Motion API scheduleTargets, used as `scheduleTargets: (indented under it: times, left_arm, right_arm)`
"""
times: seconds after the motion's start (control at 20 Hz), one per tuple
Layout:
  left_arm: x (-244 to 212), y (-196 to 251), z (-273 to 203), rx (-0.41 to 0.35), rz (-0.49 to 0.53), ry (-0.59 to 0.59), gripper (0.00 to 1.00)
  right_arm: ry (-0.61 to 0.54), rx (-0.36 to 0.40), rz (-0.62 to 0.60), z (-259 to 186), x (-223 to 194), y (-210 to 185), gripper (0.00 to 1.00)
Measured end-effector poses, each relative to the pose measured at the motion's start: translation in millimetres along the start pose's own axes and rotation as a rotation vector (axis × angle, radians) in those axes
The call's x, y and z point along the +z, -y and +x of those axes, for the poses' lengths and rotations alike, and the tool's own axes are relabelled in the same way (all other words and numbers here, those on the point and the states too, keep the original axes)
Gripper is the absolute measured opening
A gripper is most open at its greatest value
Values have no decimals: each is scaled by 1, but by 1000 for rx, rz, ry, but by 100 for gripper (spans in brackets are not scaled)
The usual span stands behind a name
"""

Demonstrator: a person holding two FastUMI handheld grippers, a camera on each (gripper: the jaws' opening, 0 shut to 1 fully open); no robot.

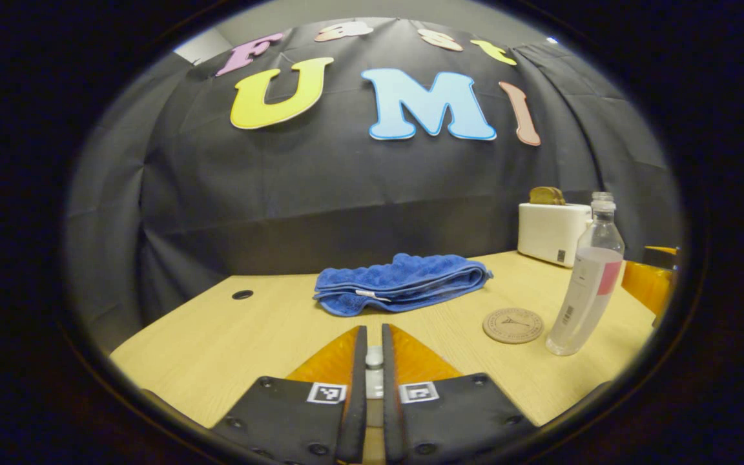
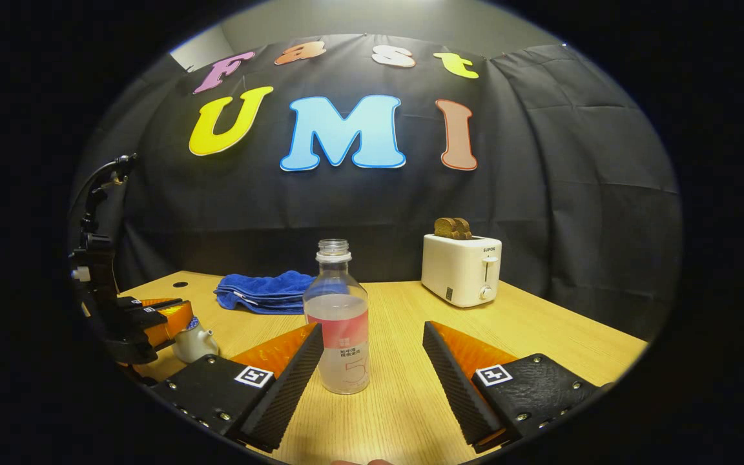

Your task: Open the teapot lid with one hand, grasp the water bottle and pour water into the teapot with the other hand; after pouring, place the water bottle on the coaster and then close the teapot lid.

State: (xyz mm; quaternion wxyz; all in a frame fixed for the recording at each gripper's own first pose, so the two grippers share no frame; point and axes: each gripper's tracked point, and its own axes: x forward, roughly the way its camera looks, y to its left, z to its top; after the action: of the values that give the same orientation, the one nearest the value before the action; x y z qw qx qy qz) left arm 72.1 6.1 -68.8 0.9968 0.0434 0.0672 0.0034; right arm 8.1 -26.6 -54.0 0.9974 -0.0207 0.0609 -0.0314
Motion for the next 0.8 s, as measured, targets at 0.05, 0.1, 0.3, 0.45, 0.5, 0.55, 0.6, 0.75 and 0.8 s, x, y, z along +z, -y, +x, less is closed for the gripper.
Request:
scheduleTargets:
  times: [0.05,0.1,0.3,0.45,0.5,0.55,0.6,0.75,0.8]
  left_arm:
    - [-5,0,5,1,0,0,13]
    - [-4,0,4,-1,-5,2,12]
    - [1,-1,4,-20,-38,17,12]
    - [13,-5,2,-26,-64,45,13]
    - [17,-7,0,-27,-74,50,12]
    - [20,-11,-1,-26,-84,57,12]
    - [24,-16,-1,-23,-95,63,12]
    - [30,-40,-2,12,-103,76,12]
    - [31,-51,-2,27,-99,79,12]
  right_arm:
    - [0,0,-1,1,-1,0,98]
    - [-1,0,-2,1,-2,0,98]
    - [-14,14,-8,4,-7,-4,98]
    - [-20,28,-12,6,-9,-9,98]
    - [-22,31,-15,7,-9,-10,98]
    - [-25,33,-17,8,-10,-11,98]
    - [-28,35,-19,9,-10,-13,98]
    - [-41,43,-23,11,-15,-17,98]
    - [-46,45,-24,13,-16,-18,98]
